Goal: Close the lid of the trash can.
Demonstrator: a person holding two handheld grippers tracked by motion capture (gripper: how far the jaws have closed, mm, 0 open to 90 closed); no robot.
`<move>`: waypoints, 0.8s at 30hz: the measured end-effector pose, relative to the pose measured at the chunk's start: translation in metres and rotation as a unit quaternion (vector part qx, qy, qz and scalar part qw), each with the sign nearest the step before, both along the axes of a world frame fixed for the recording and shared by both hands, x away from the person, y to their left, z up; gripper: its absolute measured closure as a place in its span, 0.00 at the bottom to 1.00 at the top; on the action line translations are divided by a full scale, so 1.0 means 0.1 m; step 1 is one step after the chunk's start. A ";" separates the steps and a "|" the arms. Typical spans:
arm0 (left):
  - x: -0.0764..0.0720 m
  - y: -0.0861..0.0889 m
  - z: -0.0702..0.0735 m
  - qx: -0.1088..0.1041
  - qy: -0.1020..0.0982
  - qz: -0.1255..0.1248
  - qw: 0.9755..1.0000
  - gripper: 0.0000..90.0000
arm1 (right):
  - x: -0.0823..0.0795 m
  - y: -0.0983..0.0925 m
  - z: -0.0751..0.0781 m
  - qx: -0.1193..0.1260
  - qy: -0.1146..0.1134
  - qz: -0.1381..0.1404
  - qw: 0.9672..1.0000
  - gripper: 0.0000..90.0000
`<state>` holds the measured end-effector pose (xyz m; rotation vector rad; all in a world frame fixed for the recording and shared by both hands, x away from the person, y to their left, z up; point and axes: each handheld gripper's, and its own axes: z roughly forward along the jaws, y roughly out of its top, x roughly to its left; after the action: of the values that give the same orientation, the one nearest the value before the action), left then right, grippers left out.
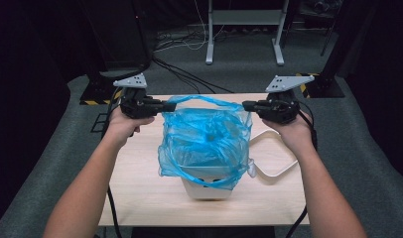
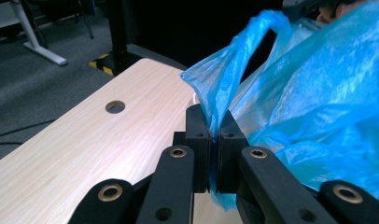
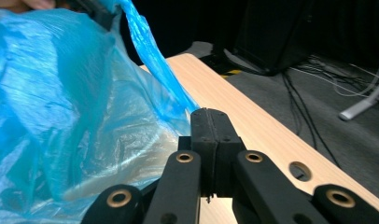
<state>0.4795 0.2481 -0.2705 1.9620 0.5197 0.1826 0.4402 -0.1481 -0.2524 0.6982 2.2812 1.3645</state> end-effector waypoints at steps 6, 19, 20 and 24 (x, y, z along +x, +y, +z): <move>0.05 -0.03 -0.14 0.015 0.019 -0.003 1.000 0.96 | 0.09 -0.03 -0.11 -0.004 0.016 -0.016 1.000 1.00; 0.01 -0.04 -0.45 0.035 0.046 -0.008 0.998 0.96 | 0.06 -0.05 -0.51 -0.016 0.064 -0.002 0.998 1.00; 0.01 -0.04 -0.47 0.034 0.048 -0.009 0.998 0.96 | 0.05 -0.05 -0.53 -0.016 0.068 -0.001 0.998 1.00; -0.01 -0.03 -0.55 0.029 0.052 -0.012 0.998 0.96 | 0.03 -0.07 -0.61 -0.016 0.076 0.001 0.997 1.00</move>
<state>0.4790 0.2456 -0.3250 2.0422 0.5623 0.0821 0.4432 -0.1554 -0.3133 0.8159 2.4159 1.3137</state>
